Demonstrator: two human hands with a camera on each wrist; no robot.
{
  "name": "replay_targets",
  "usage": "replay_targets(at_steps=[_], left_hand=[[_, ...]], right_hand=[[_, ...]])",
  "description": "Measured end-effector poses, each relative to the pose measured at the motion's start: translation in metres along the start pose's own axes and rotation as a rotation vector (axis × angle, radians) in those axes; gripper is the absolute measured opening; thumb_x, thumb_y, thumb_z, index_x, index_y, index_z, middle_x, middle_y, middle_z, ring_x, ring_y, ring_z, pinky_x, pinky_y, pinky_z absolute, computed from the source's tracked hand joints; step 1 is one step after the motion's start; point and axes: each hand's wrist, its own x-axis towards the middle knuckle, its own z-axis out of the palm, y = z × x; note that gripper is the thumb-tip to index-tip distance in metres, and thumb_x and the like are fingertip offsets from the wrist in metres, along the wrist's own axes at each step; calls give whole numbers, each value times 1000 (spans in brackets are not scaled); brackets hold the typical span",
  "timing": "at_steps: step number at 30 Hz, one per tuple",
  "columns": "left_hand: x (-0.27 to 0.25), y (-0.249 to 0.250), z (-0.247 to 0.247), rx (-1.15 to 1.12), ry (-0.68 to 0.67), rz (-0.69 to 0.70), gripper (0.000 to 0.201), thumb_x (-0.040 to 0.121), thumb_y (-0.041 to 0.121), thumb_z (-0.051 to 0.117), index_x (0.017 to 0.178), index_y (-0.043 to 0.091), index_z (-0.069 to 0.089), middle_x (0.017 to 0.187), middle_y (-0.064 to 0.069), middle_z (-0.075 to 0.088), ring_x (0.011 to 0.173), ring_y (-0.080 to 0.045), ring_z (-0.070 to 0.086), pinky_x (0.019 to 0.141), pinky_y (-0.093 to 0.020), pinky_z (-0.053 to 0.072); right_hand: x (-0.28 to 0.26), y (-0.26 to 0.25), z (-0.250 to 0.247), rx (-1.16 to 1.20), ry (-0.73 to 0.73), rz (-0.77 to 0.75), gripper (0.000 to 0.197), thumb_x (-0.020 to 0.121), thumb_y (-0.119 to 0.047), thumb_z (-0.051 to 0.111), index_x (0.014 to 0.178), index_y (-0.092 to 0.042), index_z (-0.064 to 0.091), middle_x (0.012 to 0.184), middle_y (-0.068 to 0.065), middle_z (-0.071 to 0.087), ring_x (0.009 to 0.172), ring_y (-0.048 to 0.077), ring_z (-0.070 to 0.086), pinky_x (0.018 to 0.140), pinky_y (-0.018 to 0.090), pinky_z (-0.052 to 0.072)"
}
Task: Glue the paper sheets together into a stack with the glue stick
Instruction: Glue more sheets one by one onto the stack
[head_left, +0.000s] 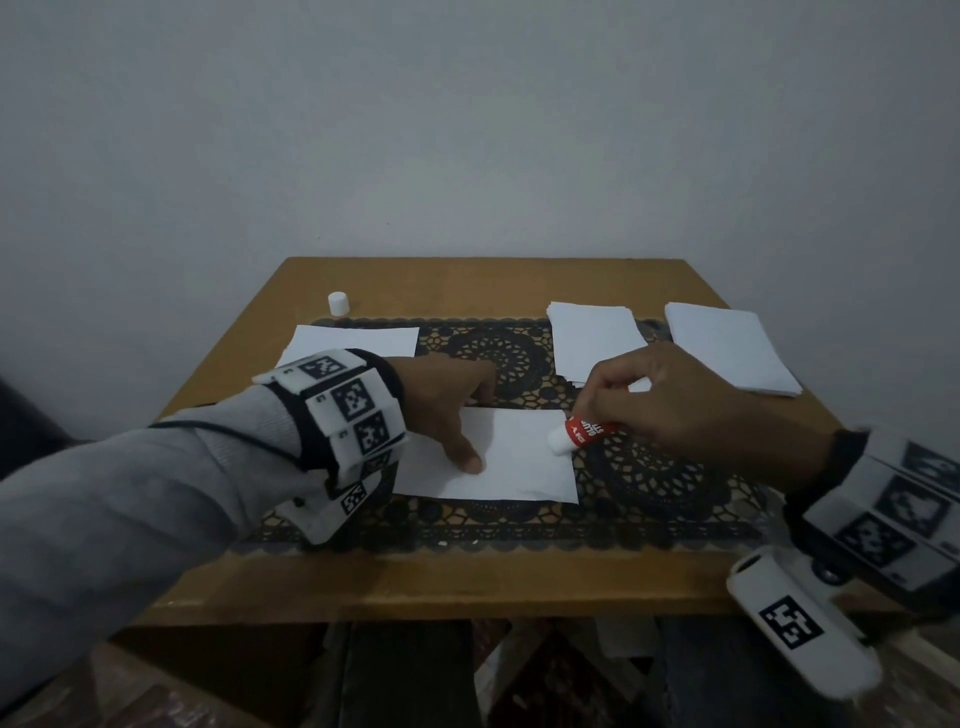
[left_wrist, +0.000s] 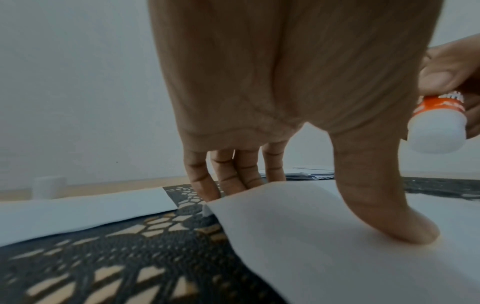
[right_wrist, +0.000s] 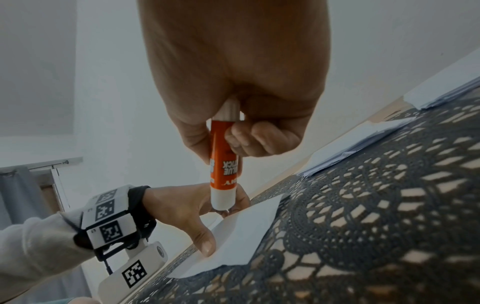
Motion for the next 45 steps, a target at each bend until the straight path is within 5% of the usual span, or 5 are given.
replay_targets(at_steps=[7,15,25,33,45], left_hand=[[-1,-4,-3,-101,101,75,29,79,27,75,86,26,47,88,5,51,80,-17,47,63,-27,37],[-18,-12,-12,-364,145,216,52,79,-1,68,119,31,64,113,10,66,98,-13,63,84,-28,54],[-24,-9,-8,-609,338,-15,26,93,6,53,113,6,69,114,2,66,100,-13,62,95,-26,47],[-25,-7,11,-223,230,-71,20,87,33,66,102,20,68,76,17,54,70,-2,52,61,-15,39],[-20,-4,18,-200,208,-102,46,84,34,70,126,26,51,84,14,46,72,-5,44,70,-21,35]], right_hand=[[-1,-1,-5,57,51,-2,16,88,-25,66,75,-23,76,80,-16,69,88,9,60,73,20,42],[-1,-10,-5,89,70,-34,17,88,-27,64,76,-23,75,85,-9,70,90,12,60,79,26,42],[9,-14,2,2,65,-65,19,86,-34,64,77,-21,75,83,-7,70,84,14,62,80,32,49],[39,-15,5,-195,100,-49,20,88,-33,63,78,-19,74,85,-5,70,83,17,64,61,17,38],[82,-16,26,-368,72,-95,20,87,-30,64,81,-12,71,94,1,66,85,18,59,68,30,44]])
